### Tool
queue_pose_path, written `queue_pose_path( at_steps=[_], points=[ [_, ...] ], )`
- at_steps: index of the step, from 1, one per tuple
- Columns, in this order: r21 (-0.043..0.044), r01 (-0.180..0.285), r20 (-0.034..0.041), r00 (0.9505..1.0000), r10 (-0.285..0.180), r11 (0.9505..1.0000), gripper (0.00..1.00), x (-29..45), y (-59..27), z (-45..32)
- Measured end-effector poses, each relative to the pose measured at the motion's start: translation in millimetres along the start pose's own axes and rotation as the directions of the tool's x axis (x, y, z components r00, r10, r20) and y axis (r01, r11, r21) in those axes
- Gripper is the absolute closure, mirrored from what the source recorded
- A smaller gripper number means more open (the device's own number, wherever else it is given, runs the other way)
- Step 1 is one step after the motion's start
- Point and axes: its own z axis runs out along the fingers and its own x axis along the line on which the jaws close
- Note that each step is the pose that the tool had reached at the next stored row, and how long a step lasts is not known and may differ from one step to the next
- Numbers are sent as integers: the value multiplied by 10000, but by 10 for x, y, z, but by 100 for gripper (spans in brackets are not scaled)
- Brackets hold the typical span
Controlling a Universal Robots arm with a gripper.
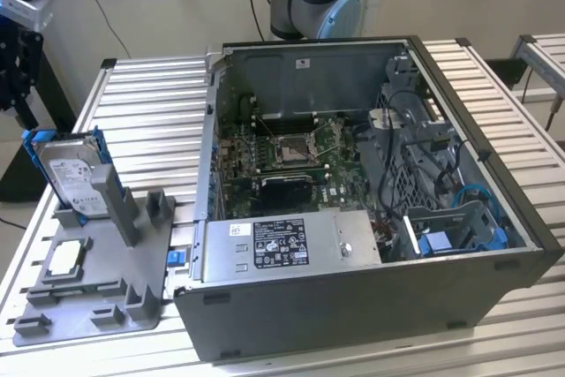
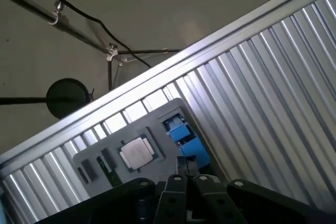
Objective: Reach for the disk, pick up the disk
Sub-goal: 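Pick up the disk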
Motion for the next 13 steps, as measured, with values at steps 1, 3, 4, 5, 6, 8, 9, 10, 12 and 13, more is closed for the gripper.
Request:
queue_pose_path(
  at_steps=[1,3,4,5,6,8,9,10,12,13],
  points=[
    [6,196,-4,9998,-196,9998,100,0,0,0],
    [18,556,-10,9985,-556,9985,100,0,0,2],
    [21,735,-15,9973,-735,9973,100,0,-1,4],
    [25,915,-22,9958,-915,9958,100,-1,-1,6],
    [35,1093,-23,9940,-1093,9940,100,0,-1,9],
    [73,1445,-17,9895,-1445,9895,100,0,-1,16],
    [98,1604,-10,9871,-1604,9870,100,0,-1,19],
    [125,1771,-5,9842,-1771,9841,100,0,-1,22],
    [174,2084,2,9780,-2085,9779,100,0,-1,29],
    [188,2247,0,9744,-2247,9742,100,0,-2,32]
  ],
)
